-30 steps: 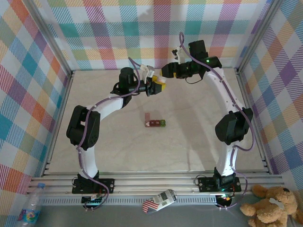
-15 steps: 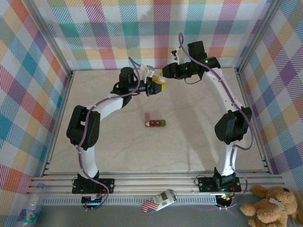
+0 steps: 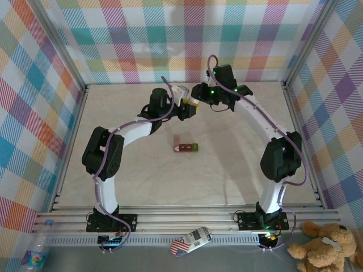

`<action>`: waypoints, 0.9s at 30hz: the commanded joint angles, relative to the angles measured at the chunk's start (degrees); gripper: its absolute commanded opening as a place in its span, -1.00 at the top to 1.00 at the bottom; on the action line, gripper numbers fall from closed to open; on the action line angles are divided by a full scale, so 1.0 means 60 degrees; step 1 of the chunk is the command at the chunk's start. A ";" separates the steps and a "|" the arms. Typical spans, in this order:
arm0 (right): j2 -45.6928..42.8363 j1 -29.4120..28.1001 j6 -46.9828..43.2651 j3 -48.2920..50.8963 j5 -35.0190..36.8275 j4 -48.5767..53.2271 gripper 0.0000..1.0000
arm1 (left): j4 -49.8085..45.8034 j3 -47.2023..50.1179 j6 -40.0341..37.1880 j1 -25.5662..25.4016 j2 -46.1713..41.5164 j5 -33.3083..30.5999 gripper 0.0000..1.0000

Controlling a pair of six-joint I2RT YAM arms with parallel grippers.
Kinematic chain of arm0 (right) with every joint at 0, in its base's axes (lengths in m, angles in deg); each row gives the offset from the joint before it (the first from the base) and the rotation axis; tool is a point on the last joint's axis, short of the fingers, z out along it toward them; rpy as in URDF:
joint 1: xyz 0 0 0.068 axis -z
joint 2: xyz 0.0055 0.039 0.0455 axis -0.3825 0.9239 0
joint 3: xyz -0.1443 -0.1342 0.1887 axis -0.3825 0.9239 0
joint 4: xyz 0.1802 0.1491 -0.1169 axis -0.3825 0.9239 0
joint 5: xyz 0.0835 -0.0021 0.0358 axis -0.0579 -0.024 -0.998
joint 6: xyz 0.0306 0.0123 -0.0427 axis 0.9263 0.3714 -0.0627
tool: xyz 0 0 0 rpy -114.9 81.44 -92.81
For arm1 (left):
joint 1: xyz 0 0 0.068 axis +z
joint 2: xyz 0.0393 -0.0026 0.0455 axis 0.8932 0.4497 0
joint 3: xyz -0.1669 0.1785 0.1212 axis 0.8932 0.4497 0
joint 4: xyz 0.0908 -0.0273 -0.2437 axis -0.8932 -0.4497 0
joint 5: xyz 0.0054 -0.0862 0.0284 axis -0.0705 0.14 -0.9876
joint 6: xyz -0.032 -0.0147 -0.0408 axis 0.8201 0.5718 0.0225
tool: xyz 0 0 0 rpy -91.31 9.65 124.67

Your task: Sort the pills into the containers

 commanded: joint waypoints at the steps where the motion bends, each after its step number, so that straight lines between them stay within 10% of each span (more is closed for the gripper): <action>1: -0.0111 -0.0516 0.1218 0.0497 0.0794 -0.0380 0.25 | 0.1779 -0.0074 -0.0174 -0.0344 -0.0362 -0.1055 1.00; 13: -0.0834 0.0301 0.0618 0.0205 -0.0361 -0.0333 -0.28 | 0.2010 -0.0112 -0.0087 -0.0181 -0.0247 -0.1198 1.00; 21: -0.2377 0.1029 -0.1217 0.1599 -0.1352 -0.0703 -0.48 | 0.1485 -0.0437 -0.0247 0.0277 -0.0245 0.0989 1.00; 27: -0.1405 0.1670 -0.3703 -0.0469 -0.3445 0.1255 -0.51 | 0.0401 -0.1203 -0.0438 0.0373 -0.0012 0.2844 1.00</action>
